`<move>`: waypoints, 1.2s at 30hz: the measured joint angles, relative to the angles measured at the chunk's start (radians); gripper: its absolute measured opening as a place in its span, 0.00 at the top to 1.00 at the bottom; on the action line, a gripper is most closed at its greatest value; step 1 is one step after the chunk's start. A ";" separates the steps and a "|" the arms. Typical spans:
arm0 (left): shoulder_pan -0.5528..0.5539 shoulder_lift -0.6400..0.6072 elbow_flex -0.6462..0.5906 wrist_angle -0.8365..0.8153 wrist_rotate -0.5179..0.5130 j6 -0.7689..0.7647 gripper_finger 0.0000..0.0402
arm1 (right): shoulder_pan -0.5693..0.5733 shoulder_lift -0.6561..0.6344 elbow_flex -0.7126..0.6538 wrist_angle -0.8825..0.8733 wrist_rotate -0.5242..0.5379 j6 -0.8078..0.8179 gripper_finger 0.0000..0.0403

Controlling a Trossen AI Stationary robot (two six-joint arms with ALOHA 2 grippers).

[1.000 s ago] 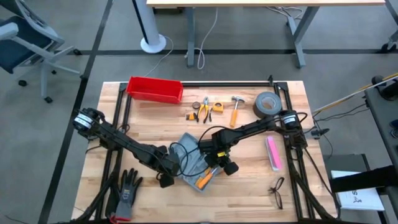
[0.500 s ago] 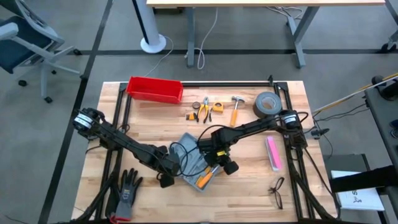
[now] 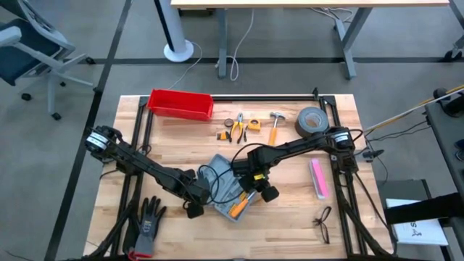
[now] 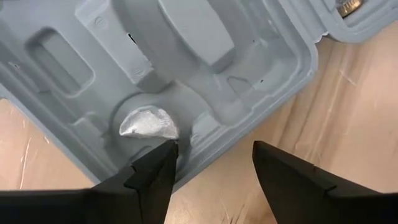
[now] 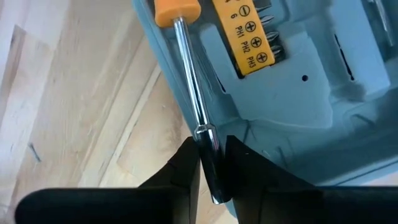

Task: Prefit tool cases
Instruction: Remove the screwdriver bit holder handle from the gray toolbox

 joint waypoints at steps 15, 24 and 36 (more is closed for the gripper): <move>0.000 0.000 0.000 0.000 0.004 0.000 0.47 | -0.007 -0.018 0.008 -0.010 0.017 0.001 0.87; 0.000 0.000 0.000 0.001 0.003 0.010 0.46 | -0.014 -0.038 0.010 -0.019 0.020 0.011 0.88; 0.000 0.000 0.000 0.004 0.011 0.015 0.49 | -0.011 -0.040 0.009 -0.018 0.019 0.025 0.89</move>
